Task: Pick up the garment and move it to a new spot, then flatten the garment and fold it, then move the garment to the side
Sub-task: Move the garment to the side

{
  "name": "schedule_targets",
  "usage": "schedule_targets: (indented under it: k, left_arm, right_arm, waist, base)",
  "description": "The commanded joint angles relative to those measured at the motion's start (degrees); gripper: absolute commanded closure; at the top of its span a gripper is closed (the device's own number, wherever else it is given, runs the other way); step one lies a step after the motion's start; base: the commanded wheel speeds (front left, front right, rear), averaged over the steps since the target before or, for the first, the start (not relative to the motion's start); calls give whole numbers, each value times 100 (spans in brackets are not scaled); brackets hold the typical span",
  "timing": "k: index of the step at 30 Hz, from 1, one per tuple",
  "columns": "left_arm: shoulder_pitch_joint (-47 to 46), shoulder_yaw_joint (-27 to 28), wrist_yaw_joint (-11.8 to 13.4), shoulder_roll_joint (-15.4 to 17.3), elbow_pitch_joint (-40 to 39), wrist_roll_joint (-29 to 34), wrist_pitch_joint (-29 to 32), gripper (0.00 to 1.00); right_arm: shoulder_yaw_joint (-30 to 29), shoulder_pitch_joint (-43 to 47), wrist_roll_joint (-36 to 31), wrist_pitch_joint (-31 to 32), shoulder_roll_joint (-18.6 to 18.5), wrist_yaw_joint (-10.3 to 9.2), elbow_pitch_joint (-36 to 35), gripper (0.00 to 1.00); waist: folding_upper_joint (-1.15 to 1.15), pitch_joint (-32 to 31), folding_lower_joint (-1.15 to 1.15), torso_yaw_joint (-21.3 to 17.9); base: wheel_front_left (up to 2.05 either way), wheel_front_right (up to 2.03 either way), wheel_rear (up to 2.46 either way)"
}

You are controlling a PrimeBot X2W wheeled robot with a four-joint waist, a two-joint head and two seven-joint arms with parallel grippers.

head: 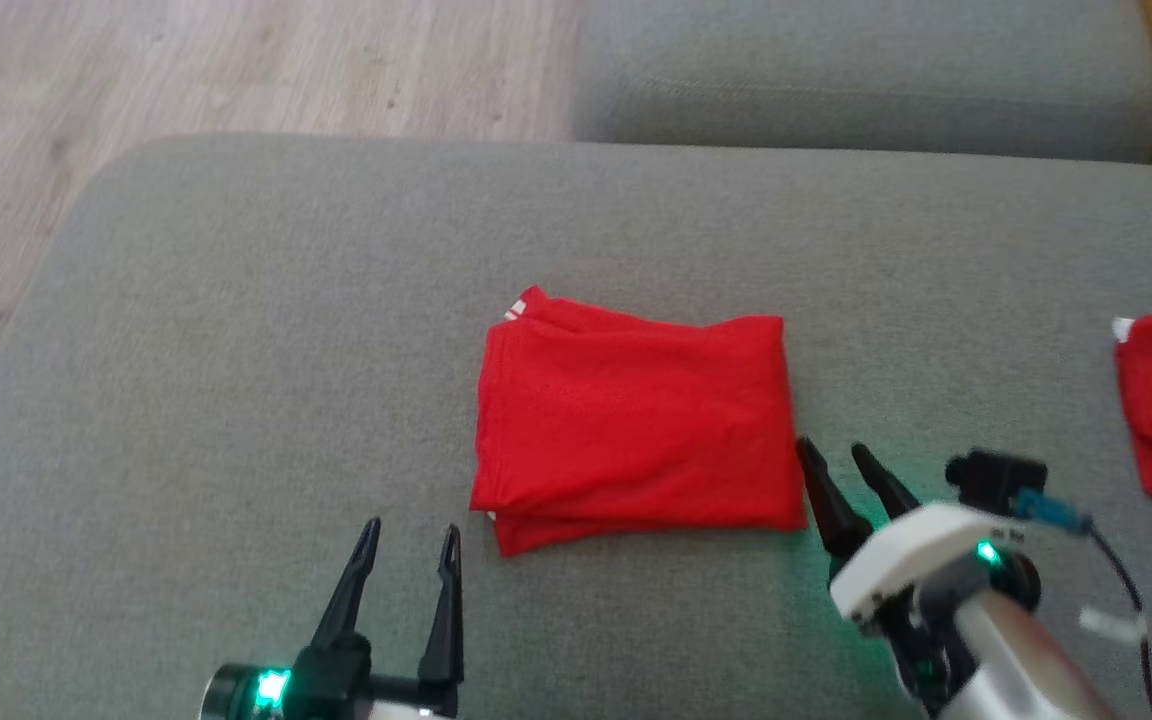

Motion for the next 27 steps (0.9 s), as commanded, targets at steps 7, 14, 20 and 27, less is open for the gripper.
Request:
schedule_targets:
  k: [7, 14, 20, 27]
  left_arm:
    - [-498, -5, -117, -106, -15, 46, -56, 0]
    - [-503, -8, -88, -119, 38, 30, -56, 0]
    - [-482, 76, -66, -124, -9, 21, -56, 0]
    - [-672, 123, -122, -128, -101, 49, -56, 0]
  right_arm:
    - [502, -967, 830, 415, -96, -4, 752, 0]
    - [796, -1066, 1405, 511, -117, -4, 1028, 100]
    - [1029, -1152, 1633, 293, -684, -4, 757, 100]
    - [896, -1622, 1500, 279, -1838, -4, 412, 100]
  waist:
    - [0, 249, -2, 248]
    - [0, 246, -2, 258]
    - [0, 317, -2, -185]
    - [0, 735, -2, -959]
  base:
    - [0, 0, 0]
    - [0, 0, 0]
    - [0, 0, 0]
    - [0, 0, 0]
